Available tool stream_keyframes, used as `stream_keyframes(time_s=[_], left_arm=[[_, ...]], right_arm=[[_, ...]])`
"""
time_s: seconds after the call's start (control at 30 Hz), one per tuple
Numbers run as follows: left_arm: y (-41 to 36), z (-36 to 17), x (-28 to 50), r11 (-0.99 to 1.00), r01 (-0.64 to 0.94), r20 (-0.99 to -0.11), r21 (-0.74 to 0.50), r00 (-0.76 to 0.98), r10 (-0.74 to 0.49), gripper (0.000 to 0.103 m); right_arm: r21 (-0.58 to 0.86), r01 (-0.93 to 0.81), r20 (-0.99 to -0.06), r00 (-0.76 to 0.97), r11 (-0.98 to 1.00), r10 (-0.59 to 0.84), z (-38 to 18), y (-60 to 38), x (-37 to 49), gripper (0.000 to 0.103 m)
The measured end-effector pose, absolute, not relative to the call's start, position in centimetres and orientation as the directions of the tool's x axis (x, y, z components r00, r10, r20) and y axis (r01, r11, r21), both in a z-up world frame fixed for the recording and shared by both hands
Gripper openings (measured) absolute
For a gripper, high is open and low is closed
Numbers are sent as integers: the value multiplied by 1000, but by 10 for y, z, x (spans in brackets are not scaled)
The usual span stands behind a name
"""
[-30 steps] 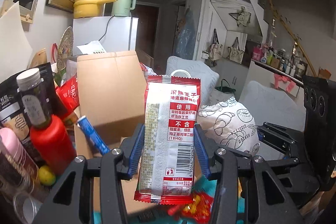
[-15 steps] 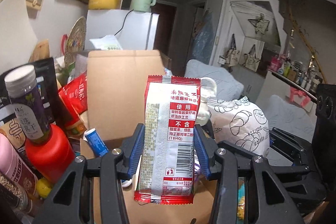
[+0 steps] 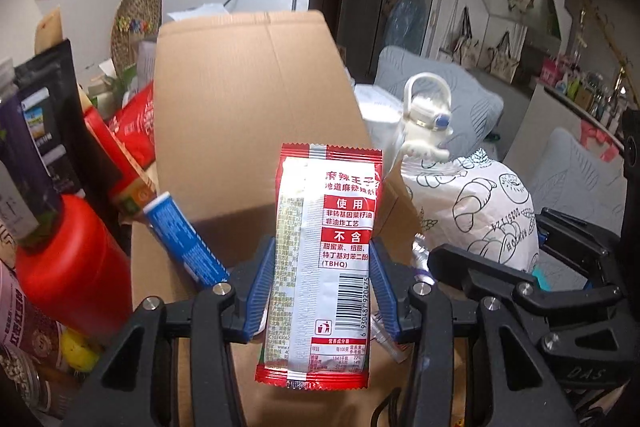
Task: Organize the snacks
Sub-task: 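Lift and carry the noodle packet and pastry bag with both grippers over the box, then open both grippers to drop the packet and pastry bag into the box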
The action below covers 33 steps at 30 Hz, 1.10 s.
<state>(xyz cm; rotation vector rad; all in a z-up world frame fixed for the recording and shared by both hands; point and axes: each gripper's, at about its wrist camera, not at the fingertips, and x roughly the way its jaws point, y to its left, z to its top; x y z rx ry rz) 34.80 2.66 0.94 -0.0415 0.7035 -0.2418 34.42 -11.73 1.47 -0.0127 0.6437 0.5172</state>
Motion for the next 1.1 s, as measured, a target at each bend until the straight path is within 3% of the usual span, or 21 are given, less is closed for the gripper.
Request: stream_keyframes(time_s=[0.8,1.1], left_arm=[[27,-42,385,993,114,-820,-14,567,-77,46],[20,-36,380,992,100,-813,72,582,0,52]], right_arm=[[180,-400,-718,571,898,399,-32,-113,375,54],[106,-390,-729,596,915,338,-28,-110,368,59]])
